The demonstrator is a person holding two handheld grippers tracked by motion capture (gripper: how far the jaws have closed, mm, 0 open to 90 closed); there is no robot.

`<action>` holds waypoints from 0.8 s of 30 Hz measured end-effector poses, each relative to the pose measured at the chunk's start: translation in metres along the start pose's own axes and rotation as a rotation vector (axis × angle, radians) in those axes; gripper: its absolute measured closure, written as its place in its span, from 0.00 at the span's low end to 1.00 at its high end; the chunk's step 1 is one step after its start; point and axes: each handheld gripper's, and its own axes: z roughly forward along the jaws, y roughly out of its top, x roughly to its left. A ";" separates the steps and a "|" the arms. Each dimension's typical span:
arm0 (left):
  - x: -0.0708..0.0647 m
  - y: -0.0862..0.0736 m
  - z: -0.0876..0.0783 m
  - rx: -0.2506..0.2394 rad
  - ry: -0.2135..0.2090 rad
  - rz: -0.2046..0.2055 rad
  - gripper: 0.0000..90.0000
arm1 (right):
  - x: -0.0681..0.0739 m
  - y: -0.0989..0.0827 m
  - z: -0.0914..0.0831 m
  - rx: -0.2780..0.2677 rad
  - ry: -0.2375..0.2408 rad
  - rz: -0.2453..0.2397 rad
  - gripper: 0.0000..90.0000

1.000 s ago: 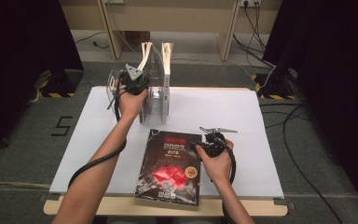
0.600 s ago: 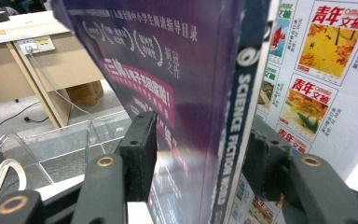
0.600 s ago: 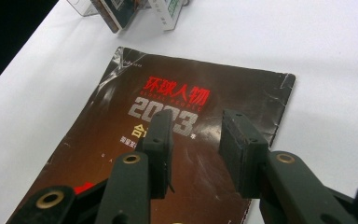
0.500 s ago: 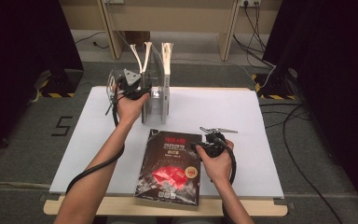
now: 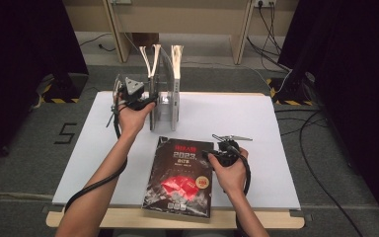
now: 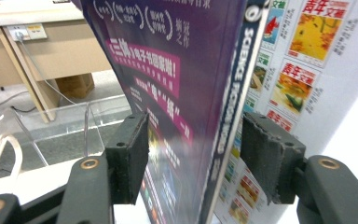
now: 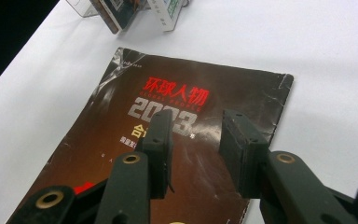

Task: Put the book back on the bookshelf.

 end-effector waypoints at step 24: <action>0.007 -0.079 -0.052 0.331 -0.216 -0.105 0.47 | -0.006 0.006 -0.004 0.040 -0.058 0.011 0.70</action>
